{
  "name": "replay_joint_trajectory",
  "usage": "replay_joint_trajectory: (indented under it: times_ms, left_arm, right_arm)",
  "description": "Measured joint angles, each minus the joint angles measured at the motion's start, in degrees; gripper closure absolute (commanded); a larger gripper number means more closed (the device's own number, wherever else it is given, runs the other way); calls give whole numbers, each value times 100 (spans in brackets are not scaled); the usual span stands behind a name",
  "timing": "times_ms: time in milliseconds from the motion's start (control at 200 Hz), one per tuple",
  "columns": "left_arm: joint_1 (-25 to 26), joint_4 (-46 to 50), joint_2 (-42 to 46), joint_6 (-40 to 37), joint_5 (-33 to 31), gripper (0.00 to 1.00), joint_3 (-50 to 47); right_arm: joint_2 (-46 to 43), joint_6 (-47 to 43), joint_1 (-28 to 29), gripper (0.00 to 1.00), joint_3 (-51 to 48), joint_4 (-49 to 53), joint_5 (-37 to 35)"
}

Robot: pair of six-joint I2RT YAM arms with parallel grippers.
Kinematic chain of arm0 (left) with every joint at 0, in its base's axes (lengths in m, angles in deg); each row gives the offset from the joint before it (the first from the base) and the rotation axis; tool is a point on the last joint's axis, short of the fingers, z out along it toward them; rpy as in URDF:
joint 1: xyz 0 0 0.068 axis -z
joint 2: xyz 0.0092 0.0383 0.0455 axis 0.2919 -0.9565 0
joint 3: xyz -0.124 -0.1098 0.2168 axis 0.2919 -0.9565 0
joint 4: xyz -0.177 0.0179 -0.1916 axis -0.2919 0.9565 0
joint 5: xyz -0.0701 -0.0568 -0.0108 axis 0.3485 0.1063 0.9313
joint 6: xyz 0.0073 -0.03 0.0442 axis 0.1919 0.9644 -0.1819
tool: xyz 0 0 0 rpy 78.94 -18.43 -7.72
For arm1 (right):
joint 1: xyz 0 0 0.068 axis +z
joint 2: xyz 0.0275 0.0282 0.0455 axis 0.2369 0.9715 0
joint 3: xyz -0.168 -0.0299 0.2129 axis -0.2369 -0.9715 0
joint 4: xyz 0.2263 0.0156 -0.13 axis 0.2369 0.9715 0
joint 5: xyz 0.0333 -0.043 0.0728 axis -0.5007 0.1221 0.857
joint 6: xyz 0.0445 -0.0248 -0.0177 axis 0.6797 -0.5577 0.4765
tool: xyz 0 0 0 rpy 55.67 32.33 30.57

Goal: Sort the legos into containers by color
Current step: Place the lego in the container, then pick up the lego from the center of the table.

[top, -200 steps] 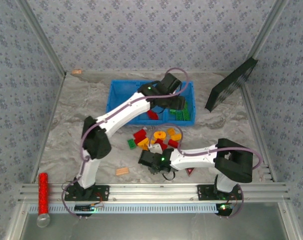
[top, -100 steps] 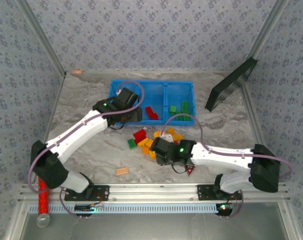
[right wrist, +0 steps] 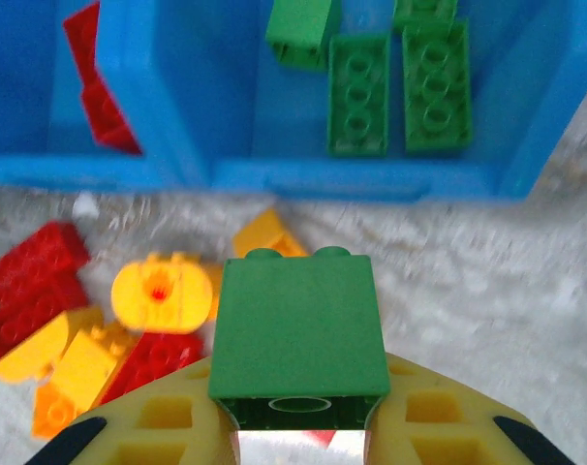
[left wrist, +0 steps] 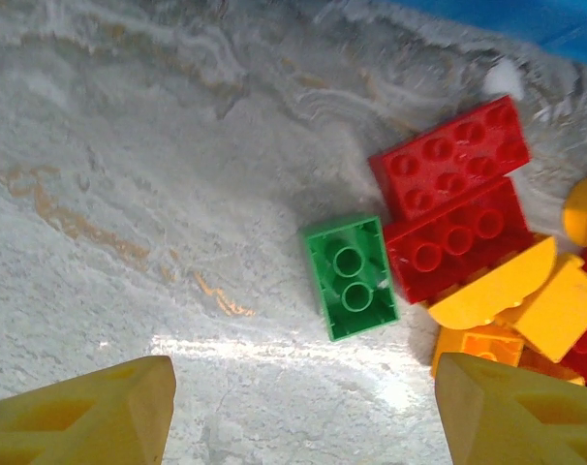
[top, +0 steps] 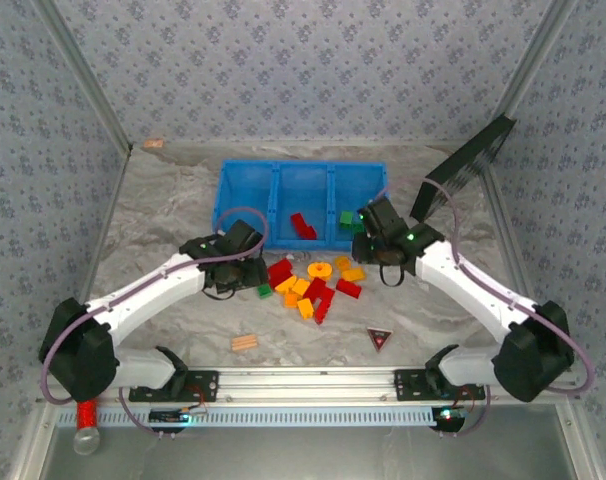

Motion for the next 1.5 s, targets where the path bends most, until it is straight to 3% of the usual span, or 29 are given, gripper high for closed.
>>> replay_joint_trajectory:
  times_ms: [330, 700, 1054, 1499]
  left_arm:
    - [-70, -608, -581, 345, 476, 29, -166]
    - [-101, -890, -1172, 369, 673, 29, -166]
    - [-120, -955, -1447, 367, 870, 31, -164]
    - [-221, -927, -1561, 358, 881, 49, -354]
  right_arm:
    - [1451, -940, -778, 72, 1051, -544, 442]
    - [2761, -1410, -922, 64, 1805, -754, 612]
    - [2979, -1543, -1102, 49, 1917, -807, 715]
    - [3001, -1611, -1137, 47, 1930, -859, 756]
